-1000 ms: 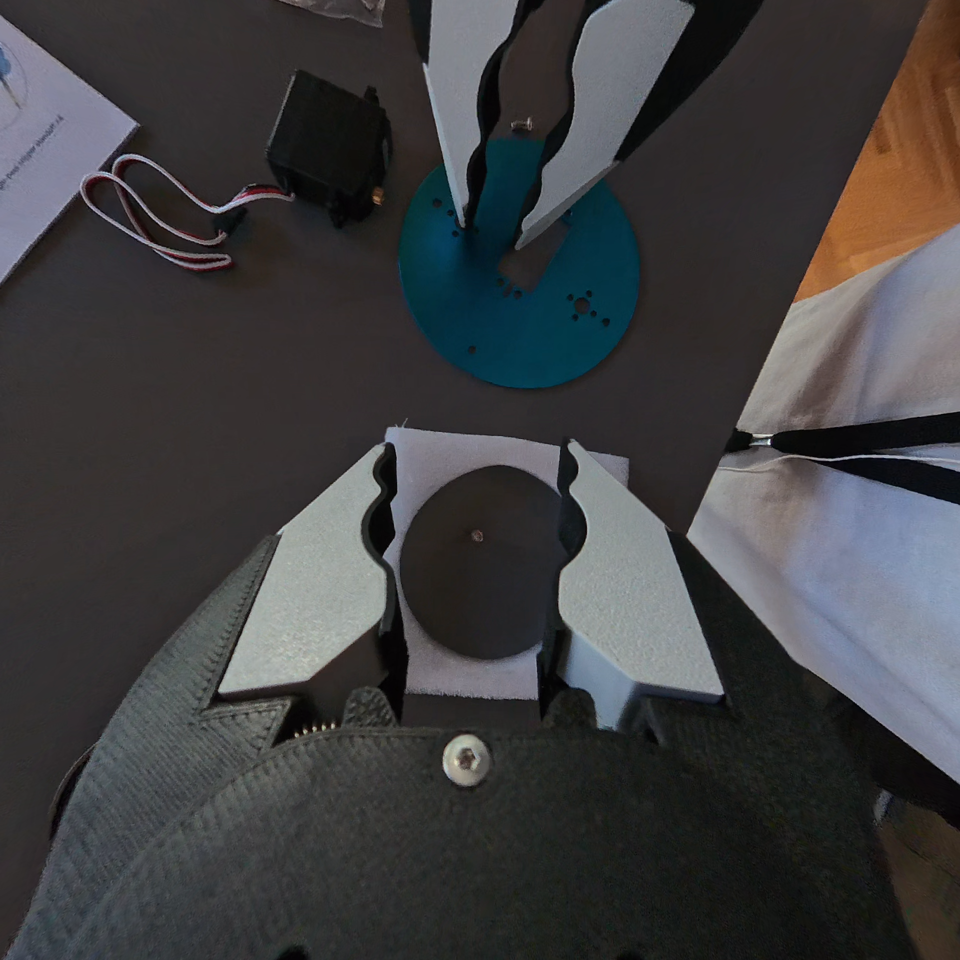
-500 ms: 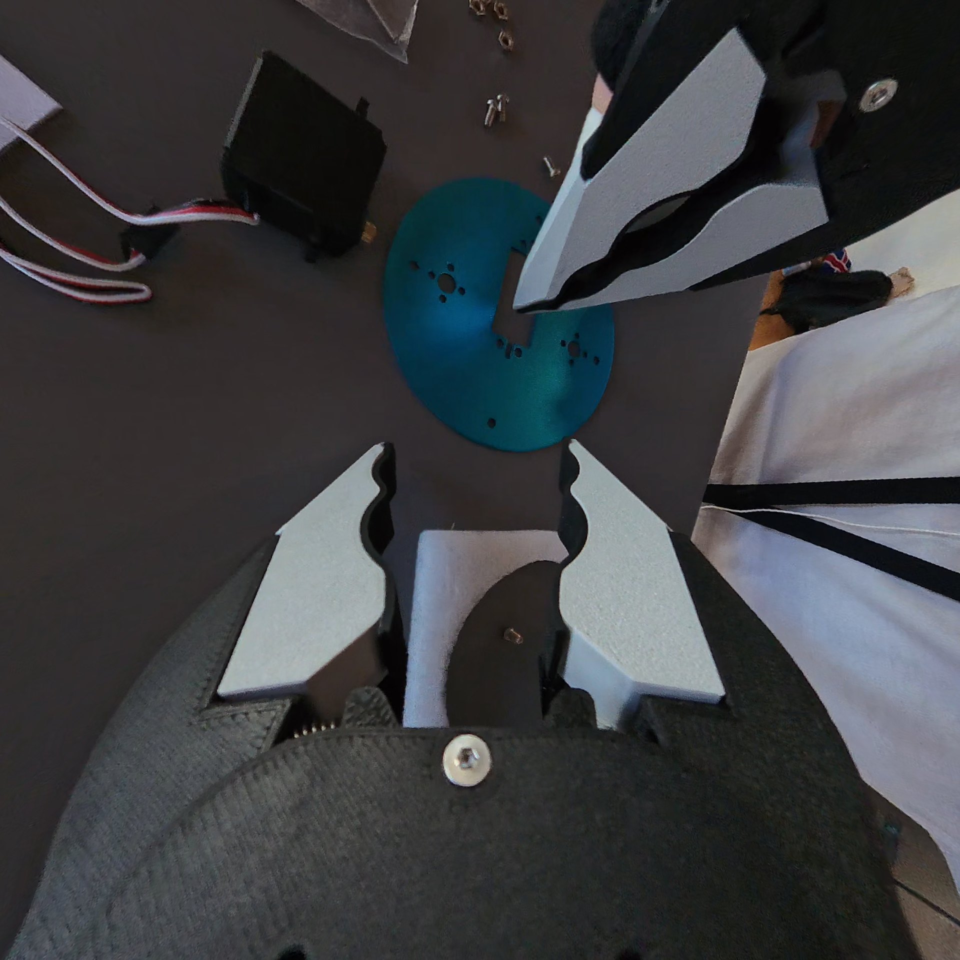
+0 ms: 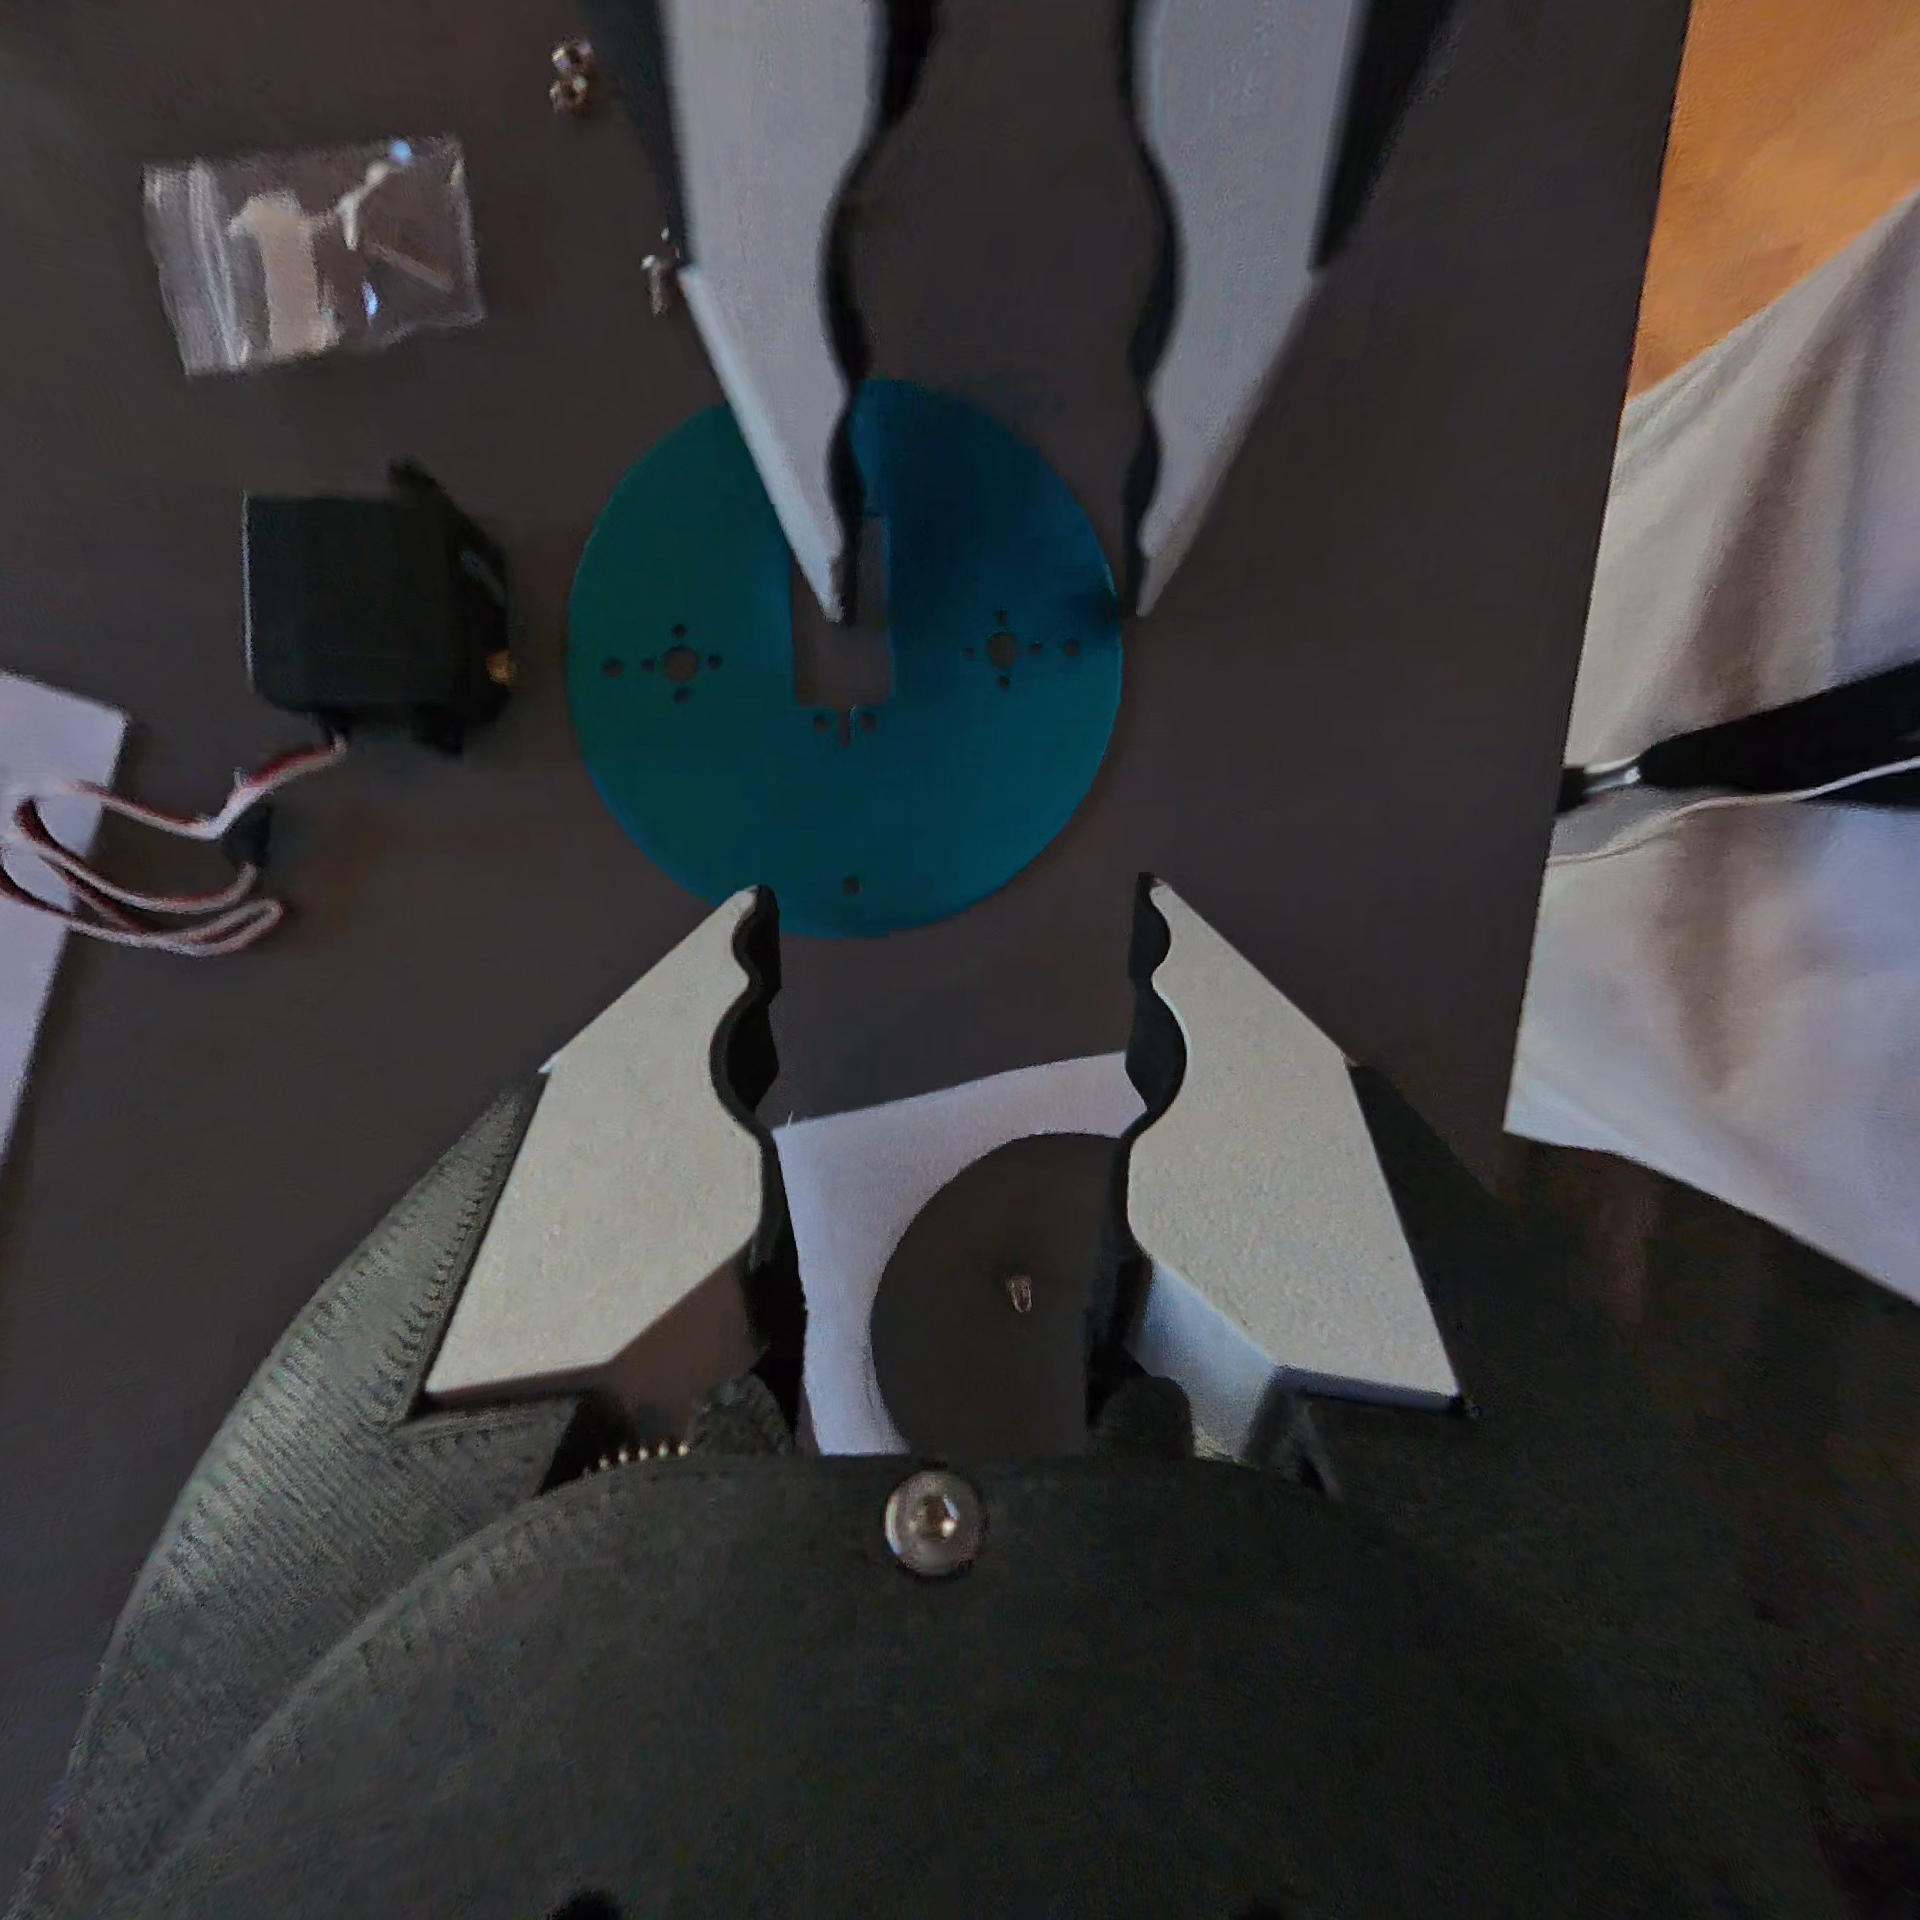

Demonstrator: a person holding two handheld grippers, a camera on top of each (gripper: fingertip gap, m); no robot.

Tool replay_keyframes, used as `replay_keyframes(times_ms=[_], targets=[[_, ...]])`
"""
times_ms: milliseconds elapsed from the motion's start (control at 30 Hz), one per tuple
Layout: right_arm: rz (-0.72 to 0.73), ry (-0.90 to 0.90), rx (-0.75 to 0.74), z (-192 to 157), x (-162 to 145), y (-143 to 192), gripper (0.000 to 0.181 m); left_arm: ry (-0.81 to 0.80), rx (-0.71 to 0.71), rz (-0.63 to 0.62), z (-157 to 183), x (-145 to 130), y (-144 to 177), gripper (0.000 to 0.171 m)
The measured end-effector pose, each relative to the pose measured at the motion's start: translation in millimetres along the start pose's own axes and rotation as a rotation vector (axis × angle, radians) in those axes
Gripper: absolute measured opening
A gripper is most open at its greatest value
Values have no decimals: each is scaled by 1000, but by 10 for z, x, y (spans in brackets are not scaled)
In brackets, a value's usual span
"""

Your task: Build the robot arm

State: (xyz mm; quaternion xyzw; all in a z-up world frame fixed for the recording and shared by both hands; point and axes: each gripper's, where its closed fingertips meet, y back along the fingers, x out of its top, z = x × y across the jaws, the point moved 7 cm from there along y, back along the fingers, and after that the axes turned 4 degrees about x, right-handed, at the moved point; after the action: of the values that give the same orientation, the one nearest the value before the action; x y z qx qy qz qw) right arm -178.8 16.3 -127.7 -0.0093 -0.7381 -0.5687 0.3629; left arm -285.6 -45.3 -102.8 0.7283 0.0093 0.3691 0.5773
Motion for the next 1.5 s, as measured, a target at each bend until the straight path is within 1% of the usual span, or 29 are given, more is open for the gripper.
replay_keyframes(times_ms=[100, 133, 267, 367, 533, 633, 700, 900, 1000, 1167, 1267, 1333, 1433, 1500], targets=[[22, 1, 23, 50, -4, 8, 49, -146, 108, -37, 123, 49, -112, 70], [35, -17, 51, 57, 2, 10, 50, -178, 130, -42, 159, 63, -153, 69], [103, -74, 140, 55, 8, 1, 49, -231, 229, -10, 192, 142, -255, 60], [105, -88, 160, 65, 12, 5, 49, -280, 249, 3, 194, 159, -259, 63], [120, -160, 238, 96, 25, 21, 53, -305, 303, 17, 226, 175, -260, 65], [143, -202, 287, 131, 18, 29, 53, -302, 296, 46, 259, 154, -268, 56], [149, -206, 297, 132, 17, 30, 54, -295, 316, 58, 253, 146, -263, 60], [141, -210, 315, 138, 35, 30, 56, -351, 363, 67, 303, 142, -257, 57], [126, -219, 333, 146, 54, 28, 57, -417, 409, 75, 345, 142, -256, 56], [130, -241, 367, 179, 63, 21, 56, -572, 502, 86, 464, 115, -275, 44], [129, -280, 409, 209, 68, 27, 56, -622, 533, 87, 527, 92, -305, 33], [126, -294, 431, 240, 66, 23, 53, -662, 561, 80, 551, 89, -311, 32], [122, -285, 440, 261, 65, 18, 50, -674, 605, 75, 566, 91, -312, 35], [117, -277, 439, 256, 62, 23, 51, -697, 632, 75, 577, 86, -316, 36]])
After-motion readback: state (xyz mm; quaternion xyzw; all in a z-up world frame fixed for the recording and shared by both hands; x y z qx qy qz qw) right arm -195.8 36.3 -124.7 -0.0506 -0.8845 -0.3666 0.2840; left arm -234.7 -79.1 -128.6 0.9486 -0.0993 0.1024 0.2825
